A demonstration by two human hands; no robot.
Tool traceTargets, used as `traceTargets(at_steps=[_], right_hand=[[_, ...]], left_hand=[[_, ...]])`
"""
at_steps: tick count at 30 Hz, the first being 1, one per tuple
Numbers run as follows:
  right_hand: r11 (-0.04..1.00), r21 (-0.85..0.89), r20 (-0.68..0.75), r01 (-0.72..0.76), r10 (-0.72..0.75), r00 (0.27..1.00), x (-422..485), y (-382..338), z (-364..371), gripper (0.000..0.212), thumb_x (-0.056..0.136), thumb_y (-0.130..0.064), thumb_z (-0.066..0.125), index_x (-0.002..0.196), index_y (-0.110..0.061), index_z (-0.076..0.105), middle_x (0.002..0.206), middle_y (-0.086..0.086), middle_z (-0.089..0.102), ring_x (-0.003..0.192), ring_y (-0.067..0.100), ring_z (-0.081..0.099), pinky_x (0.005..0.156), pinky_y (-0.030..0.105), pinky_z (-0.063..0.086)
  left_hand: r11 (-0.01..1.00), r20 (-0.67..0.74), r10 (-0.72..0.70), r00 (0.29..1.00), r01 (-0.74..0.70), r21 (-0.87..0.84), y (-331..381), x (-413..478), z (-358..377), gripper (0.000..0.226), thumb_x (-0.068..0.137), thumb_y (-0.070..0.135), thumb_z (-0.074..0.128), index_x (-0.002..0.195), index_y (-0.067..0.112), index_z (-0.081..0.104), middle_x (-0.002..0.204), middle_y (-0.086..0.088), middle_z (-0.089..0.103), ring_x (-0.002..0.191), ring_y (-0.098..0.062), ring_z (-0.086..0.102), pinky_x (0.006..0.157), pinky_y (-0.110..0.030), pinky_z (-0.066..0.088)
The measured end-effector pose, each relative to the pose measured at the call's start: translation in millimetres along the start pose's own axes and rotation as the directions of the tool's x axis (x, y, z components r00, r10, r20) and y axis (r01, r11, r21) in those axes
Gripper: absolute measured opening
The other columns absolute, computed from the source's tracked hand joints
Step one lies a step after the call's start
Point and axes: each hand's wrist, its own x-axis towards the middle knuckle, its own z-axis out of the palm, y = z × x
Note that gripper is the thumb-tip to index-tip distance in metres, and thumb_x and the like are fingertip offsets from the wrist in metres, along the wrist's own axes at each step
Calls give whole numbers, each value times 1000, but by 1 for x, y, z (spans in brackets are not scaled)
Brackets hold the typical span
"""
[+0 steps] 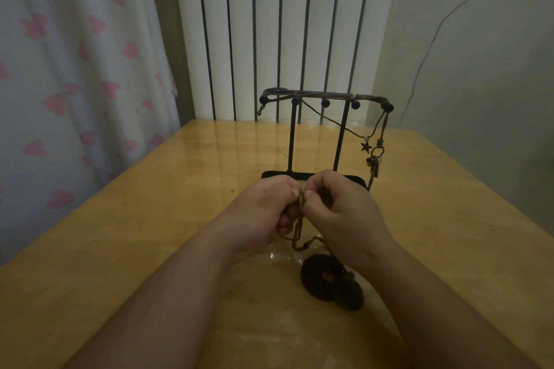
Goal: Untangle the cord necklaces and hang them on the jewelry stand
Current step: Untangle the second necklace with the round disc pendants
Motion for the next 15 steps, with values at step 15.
traceTargets(at_steps=[15], right_hand=[[925,-375,159,57,4,987,6,-11,-14,4,91,-31,58,92,-28,56,83,-10,54,74,8,53,70,25,53]], left_hand=[[904,-20,88,996,-71,421,10,-5,3,18,97,21,46,82,23,55,68,4,48,58,-9,41,56,-31,36]])
